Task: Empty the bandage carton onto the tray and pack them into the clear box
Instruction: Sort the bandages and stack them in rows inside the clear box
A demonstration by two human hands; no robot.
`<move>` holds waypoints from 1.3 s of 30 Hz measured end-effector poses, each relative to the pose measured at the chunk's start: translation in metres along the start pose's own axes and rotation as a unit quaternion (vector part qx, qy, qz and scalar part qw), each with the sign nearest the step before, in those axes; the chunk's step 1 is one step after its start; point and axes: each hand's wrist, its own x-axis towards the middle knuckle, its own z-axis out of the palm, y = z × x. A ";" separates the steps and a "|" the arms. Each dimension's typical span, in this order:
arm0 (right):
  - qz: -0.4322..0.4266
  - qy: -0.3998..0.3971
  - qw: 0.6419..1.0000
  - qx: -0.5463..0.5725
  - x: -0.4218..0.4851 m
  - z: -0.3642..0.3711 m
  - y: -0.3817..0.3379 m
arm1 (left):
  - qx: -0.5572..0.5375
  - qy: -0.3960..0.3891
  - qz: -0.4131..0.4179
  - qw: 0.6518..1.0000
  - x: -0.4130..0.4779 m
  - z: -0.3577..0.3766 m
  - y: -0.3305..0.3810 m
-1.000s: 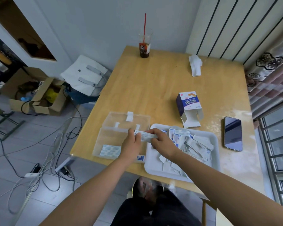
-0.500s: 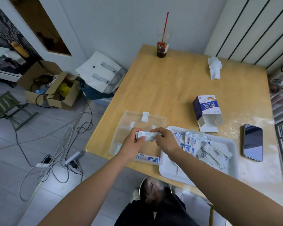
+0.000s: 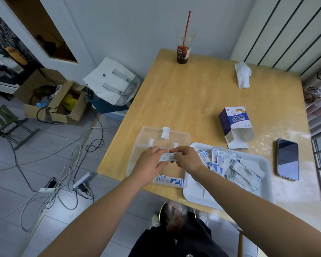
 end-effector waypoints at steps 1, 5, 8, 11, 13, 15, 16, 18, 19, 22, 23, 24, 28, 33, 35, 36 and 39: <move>-0.002 -0.001 1.000 -0.003 -0.001 0.000 0.000 | 0.025 -0.009 0.002 1.000 0.001 0.000 0.000; -0.004 -0.004 1.000 0.006 -0.005 -0.002 -0.001 | 0.034 -0.047 -0.001 0.998 0.001 0.002 0.001; -0.004 -0.008 1.000 0.008 -0.005 -0.003 0.001 | 0.053 -0.070 -0.008 0.996 0.001 0.002 0.005; -0.011 -0.010 1.000 0.006 -0.006 -0.002 0.002 | 0.075 -0.072 -0.012 0.994 0.000 0.002 0.007; -0.010 -0.029 0.999 0.008 -0.008 0.001 0.001 | 0.079 -0.085 -0.025 0.993 0.000 0.002 0.007; -0.001 -0.064 0.998 0.015 -0.012 0.008 0.000 | 0.095 -0.100 -0.037 0.990 0.000 0.003 0.009; 0.004 -0.078 0.997 0.016 -0.013 0.011 0.000 | 0.100 -0.108 -0.042 0.988 -0.001 0.003 0.012; 0.010 -0.084 0.996 0.012 -0.014 0.014 0.000 | 0.106 -0.116 -0.050 0.986 -0.002 0.003 0.017; 0.011 -0.080 0.997 0.009 -0.014 0.014 0.000 | 0.106 -0.118 -0.055 0.986 -0.002 0.002 0.019; 0.001 -0.063 0.998 -0.013 -0.013 0.010 0.001 | 0.118 -0.121 -0.058 0.984 -0.003 -0.003 0.020; -0.001 -0.061 0.998 -0.024 -0.013 0.008 0.002 | 0.130 -0.125 -0.054 0.982 -0.003 -0.005 0.020; -0.004 -0.057 0.998 -0.034 -0.012 0.007 0.002 | 0.143 -0.129 -0.048 0.980 -0.004 -0.006 0.019; -0.016 -0.016 0.999 -0.046 -0.011 0.006 0.002 | 0.190 -0.115 -0.037 0.974 -0.008 -0.011 0.015; -0.019 0.016 0.999 -0.040 -0.012 0.008 0.003 | 0.183 -0.097 -0.057 0.977 -0.006 -0.014 0.012; -0.015 0.024 0.999 -0.033 -0.012 0.008 0.004 | 0.144 -0.092 -0.088 0.981 -0.007 -0.017 0.007; -0.014 0.026 0.999 -0.028 -0.012 0.007 0.004 | 0.119 -0.092 -0.097 0.984 -0.008 -0.017 0.004; -0.016 0.027 0.999 -0.009 -0.012 0.007 0.004 | -0.037 -0.089 -0.133 0.986 -0.010 -0.014 -0.004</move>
